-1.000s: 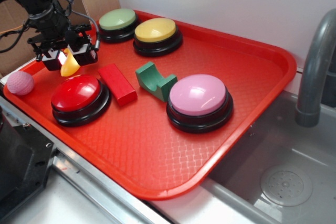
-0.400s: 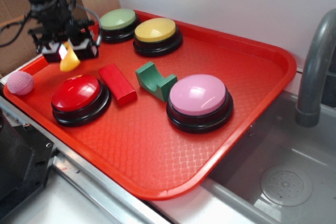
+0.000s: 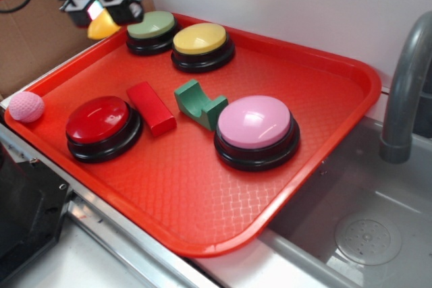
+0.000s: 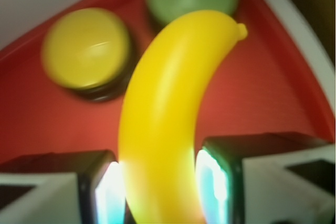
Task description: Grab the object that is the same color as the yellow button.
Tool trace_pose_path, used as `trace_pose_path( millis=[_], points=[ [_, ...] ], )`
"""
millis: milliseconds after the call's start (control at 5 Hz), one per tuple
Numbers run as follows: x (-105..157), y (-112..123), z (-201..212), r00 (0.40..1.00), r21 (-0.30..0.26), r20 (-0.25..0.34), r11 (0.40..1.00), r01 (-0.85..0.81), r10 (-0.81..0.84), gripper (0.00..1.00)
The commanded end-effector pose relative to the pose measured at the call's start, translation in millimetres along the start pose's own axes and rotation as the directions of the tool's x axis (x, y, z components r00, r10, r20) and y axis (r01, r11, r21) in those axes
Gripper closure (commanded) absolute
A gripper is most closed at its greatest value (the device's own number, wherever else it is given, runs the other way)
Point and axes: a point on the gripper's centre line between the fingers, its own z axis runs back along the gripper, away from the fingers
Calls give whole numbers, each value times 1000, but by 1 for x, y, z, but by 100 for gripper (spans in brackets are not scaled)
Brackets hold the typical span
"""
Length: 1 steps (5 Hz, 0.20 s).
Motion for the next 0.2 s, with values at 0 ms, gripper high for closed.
trace_pose_path(
  millis=[0],
  points=[
    [0,-52,20,967,-21,28,967,252,-252,100]
  ],
)
